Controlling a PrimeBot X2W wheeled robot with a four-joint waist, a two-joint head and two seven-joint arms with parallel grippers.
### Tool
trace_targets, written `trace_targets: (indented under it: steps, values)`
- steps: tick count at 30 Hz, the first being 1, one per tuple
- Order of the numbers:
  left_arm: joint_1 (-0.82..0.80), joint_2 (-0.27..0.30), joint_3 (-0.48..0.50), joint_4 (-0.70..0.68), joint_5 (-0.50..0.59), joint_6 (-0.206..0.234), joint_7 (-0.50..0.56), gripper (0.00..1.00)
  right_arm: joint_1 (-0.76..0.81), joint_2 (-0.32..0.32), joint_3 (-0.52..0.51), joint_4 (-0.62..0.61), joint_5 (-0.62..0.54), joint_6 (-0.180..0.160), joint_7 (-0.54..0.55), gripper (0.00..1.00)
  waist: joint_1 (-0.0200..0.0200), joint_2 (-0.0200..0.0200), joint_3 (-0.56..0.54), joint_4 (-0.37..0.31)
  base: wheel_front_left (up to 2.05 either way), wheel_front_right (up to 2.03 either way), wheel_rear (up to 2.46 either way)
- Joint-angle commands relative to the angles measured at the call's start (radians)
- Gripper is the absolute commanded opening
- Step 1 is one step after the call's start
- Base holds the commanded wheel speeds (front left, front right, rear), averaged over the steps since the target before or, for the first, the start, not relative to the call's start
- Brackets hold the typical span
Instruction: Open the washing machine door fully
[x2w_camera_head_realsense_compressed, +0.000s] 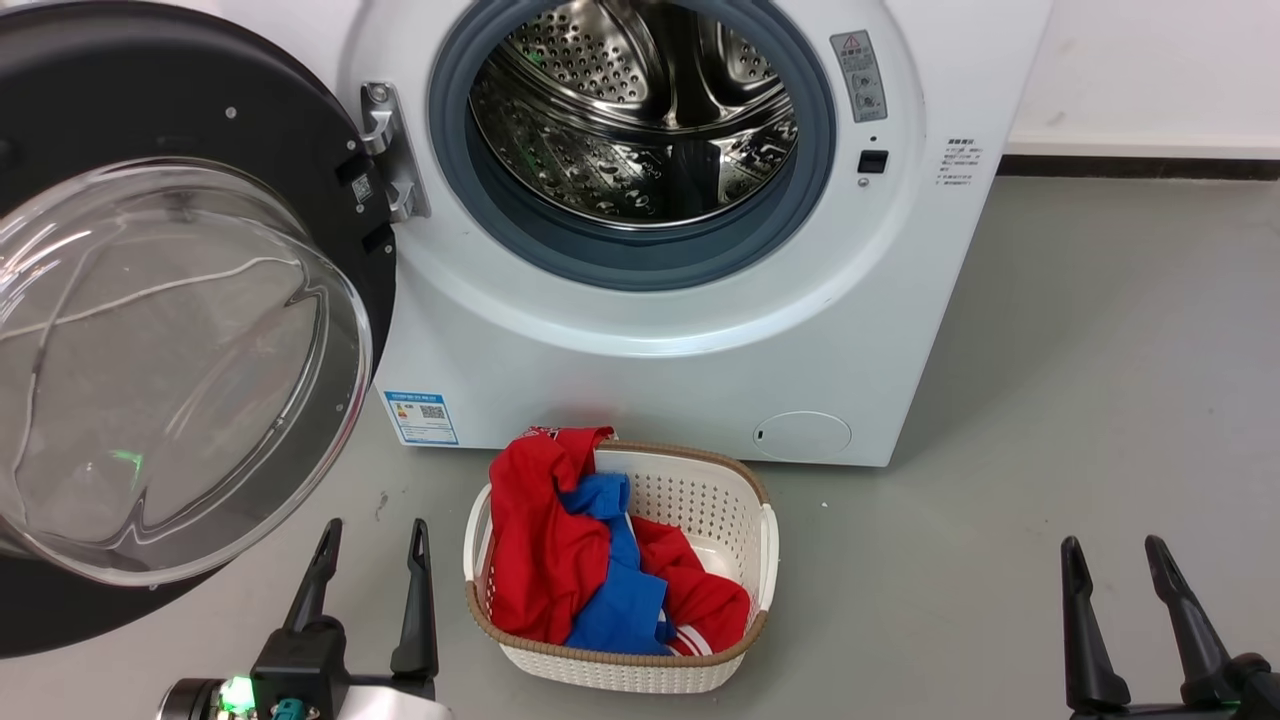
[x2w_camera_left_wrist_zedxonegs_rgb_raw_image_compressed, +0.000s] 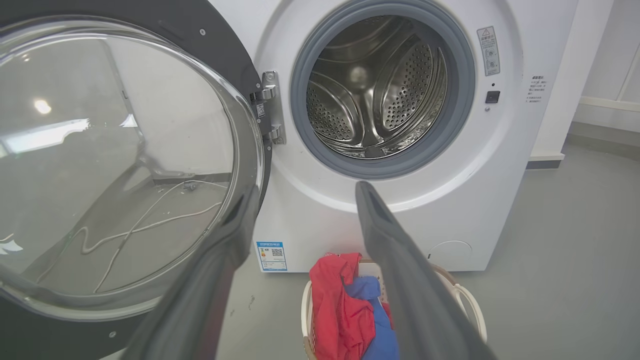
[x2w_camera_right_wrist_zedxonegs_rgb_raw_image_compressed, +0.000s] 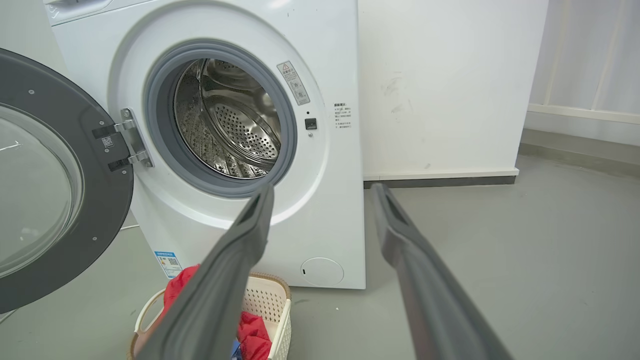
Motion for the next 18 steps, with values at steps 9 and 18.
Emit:
trace_targets:
  steps: [9,18]
  values:
    - [0.034,-0.003,0.002,0.013,0.001,0.008,-0.002,1.00,0.020,0.001,0.004,0.012,0.011,0.000,-0.002,1.00,0.0000,0.0000,-0.015,0.000,0.00,0.00,0.00]
    - [0.037,-0.006,0.005,0.015,-0.006,0.004,-0.002,1.00,0.020,0.001,0.001,0.010,0.014,0.000,-0.002,1.00,0.0000,0.0000,-0.020,0.004,0.00,0.00,0.00]
